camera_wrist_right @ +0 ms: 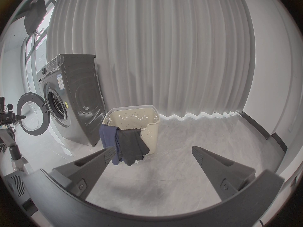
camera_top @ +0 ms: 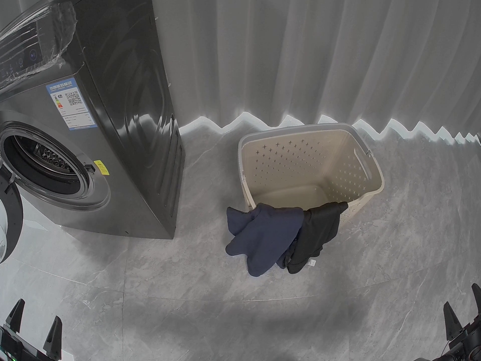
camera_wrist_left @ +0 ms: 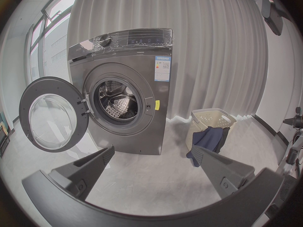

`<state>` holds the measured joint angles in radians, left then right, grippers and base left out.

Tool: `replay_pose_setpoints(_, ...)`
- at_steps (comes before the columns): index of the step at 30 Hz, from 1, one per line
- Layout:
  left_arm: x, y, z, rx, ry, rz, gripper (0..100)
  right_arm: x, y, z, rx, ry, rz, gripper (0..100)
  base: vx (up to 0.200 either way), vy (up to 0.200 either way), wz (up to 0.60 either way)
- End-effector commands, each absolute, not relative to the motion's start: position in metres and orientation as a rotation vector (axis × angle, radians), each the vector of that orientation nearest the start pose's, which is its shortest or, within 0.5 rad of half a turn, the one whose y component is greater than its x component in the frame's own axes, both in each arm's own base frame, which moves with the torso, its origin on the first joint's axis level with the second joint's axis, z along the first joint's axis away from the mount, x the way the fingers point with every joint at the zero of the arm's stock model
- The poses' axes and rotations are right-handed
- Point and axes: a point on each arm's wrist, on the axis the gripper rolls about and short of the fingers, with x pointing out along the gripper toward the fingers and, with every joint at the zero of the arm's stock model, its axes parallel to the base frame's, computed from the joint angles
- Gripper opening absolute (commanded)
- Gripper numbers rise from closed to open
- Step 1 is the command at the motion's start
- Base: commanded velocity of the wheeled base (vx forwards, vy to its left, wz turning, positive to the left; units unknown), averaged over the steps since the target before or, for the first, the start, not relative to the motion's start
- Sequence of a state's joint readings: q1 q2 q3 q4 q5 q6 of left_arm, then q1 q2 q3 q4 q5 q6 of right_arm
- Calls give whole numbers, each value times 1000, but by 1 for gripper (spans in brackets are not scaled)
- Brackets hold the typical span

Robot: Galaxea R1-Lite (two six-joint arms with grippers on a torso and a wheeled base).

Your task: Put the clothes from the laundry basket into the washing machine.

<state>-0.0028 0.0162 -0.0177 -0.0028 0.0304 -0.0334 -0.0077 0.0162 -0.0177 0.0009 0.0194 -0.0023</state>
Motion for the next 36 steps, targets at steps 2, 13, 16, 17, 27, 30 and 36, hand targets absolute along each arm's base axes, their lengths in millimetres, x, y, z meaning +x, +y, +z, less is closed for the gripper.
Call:
replay_pose_setpoints(2, -22, 1, 76, -32, 3, 29, 100, -22, 1, 75, -1, 6, 14, 100, 0, 0, 0)
replay_pose_setpoints(13, -22, 1, 76, -35, 3, 29, 100, -22, 1, 76, -1, 5, 11, 100, 164, 0, 0)
replay_pose_setpoints(16, -22, 1, 76, -35, 4, 29, 100, -22, 1, 75, 2, 6, 11, 100, 0, 0, 0)
replay_pose_setpoints(17, -22, 1, 76, -35, 4, 29, 100, -22, 1, 75, 2, 6, 11, 100, 0, 0, 0)
replay_pose_setpoints(27, -22, 1, 76, -41, 6, 29, 100, -22, 0, 75, 3, 6, 0, 100, 0, -180, 0)
replay_pose_setpoints(30, -22, 1, 76, -44, 5, 29, 100, -22, 0, 75, 5, 6, -29, 100, 0, 0, 0)
replay_pose_setpoints(36, -22, 1, 76, -44, 6, 28, 100, -22, 0, 76, -14, 5, -20, 100, 0, 0, 0)
